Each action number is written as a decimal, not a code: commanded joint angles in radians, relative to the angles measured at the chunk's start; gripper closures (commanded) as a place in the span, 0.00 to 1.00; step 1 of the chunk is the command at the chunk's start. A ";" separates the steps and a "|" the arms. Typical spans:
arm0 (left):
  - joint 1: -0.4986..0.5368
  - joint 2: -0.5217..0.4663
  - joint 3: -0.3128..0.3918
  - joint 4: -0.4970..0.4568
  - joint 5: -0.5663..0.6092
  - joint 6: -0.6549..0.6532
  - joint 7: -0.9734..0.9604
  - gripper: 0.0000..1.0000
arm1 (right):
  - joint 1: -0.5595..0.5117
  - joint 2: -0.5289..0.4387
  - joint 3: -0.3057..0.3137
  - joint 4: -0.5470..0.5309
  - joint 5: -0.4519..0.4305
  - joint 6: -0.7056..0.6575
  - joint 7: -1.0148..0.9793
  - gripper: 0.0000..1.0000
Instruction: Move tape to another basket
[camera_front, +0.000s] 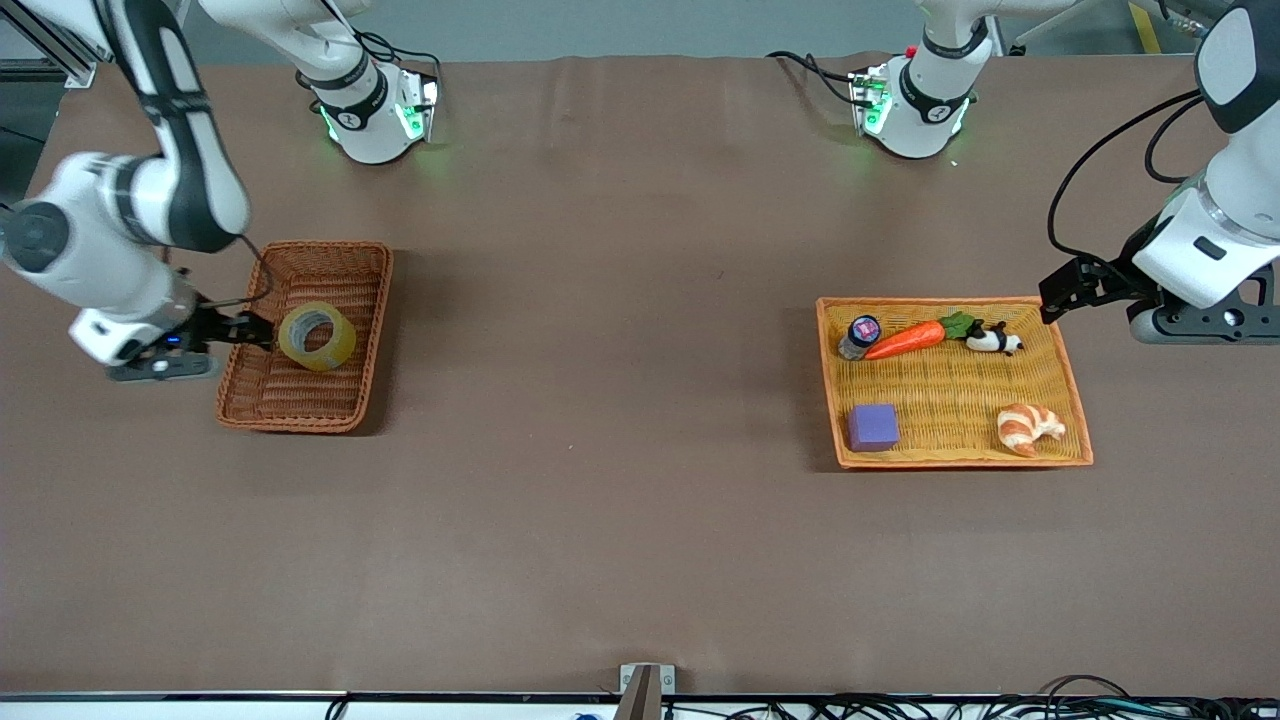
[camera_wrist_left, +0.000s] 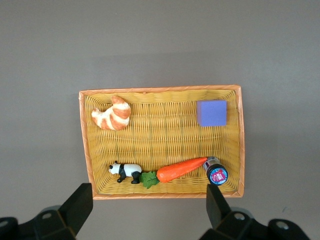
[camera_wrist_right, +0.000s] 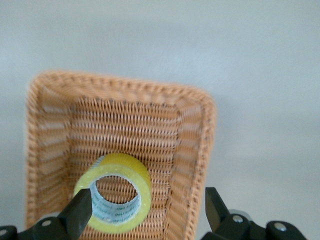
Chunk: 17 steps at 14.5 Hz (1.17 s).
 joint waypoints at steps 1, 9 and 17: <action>-0.003 0.011 0.003 0.027 0.004 -0.013 -0.003 0.00 | -0.074 0.005 0.081 0.171 0.013 -0.141 0.035 0.00; -0.006 -0.019 0.007 0.030 -0.051 -0.021 -0.011 0.00 | -0.097 -0.007 0.215 0.610 0.001 -0.536 0.302 0.00; -0.010 -0.053 0.001 0.012 -0.041 -0.038 -0.014 0.00 | -0.126 -0.015 0.212 0.724 0.013 -0.703 0.302 0.00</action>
